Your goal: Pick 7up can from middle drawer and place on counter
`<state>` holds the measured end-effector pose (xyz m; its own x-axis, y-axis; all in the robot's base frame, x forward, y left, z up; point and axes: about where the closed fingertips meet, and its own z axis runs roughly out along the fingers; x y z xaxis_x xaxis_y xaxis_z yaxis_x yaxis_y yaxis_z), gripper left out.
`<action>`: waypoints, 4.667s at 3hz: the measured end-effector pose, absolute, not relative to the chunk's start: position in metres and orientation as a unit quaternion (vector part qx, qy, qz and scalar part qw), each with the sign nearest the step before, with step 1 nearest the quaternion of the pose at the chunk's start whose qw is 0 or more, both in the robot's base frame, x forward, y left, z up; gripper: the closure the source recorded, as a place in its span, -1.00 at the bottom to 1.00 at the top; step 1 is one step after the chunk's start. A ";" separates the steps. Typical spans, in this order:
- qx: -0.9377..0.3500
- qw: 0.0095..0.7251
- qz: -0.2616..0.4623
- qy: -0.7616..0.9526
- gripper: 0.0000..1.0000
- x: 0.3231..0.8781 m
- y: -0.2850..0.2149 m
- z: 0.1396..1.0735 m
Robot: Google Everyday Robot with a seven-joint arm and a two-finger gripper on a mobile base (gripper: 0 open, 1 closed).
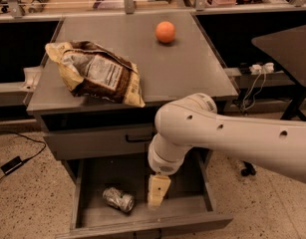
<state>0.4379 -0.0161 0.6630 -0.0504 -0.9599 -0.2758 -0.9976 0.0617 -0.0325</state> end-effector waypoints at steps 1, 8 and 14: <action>-0.690 0.115 0.089 0.709 -1.00 0.435 -0.010 0.661; -0.632 0.161 0.161 0.740 -1.00 0.491 0.136 0.419; -0.608 0.155 0.155 0.763 0.04 0.500 0.139 0.390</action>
Offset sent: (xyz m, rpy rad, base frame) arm 0.0327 0.0755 -0.0830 0.1167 -0.1153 0.1264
